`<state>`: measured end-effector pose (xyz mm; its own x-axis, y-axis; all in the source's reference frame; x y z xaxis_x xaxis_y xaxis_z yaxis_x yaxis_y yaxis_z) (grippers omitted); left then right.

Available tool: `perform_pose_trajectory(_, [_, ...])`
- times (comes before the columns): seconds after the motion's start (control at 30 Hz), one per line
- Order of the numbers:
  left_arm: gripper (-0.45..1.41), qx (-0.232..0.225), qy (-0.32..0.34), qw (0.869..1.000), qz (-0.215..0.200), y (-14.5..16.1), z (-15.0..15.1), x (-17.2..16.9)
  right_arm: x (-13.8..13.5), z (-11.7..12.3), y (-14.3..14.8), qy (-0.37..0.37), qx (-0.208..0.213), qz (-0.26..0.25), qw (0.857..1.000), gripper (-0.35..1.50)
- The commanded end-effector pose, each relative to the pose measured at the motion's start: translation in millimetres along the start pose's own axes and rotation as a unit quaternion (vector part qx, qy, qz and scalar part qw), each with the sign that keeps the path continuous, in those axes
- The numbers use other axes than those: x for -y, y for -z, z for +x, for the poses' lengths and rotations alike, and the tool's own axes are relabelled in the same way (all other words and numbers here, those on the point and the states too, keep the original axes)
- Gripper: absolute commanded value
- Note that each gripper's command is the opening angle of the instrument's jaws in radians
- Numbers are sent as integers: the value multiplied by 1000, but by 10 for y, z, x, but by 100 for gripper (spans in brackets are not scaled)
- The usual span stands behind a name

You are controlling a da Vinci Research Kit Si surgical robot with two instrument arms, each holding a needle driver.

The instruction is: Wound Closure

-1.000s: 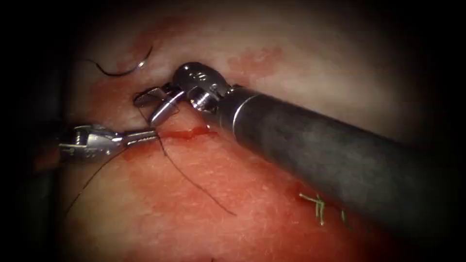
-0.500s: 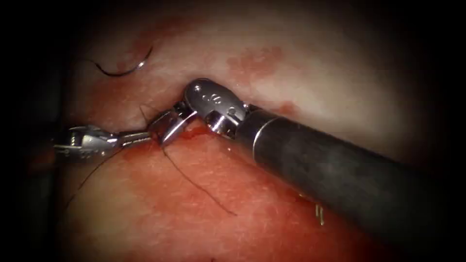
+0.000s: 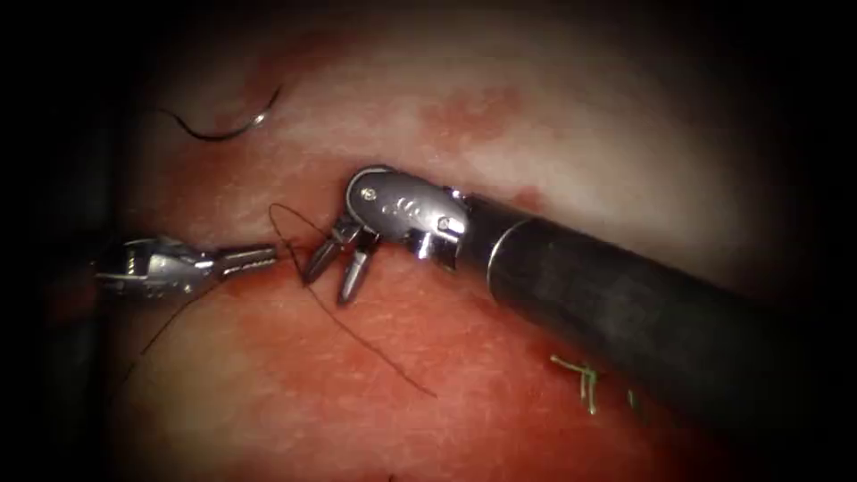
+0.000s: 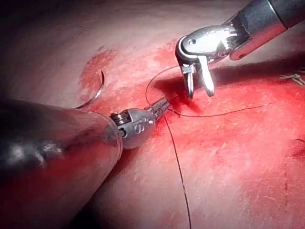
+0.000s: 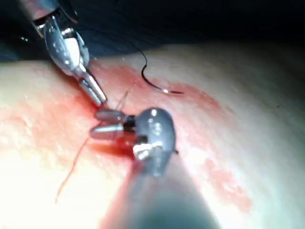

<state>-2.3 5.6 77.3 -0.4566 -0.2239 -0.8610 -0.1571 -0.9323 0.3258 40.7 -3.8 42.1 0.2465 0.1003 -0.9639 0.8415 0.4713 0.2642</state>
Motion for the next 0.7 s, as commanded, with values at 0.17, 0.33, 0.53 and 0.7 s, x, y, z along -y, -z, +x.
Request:
perform_pose_trajectory(0.17, [-45,0,2,1000,0,-5,-2,-3,-16,-26,-17,42,52,69,995,69])
perform_pose_trajectory(0.33, [-45,0,2,1000,0,-2,-2,-3,-7,-32,-28,65,58,88,992,81])
perform_pose_trajectory(0.53, [-45,0,5,1000,-1,-1,-3,-2,5,-26,-40,82,58,100,990,83])
perform_pose_trajectory(0.7, [-45,2,8,1000,0,-1,-4,-2,-1,-20,-44,87,58,102,989,83])
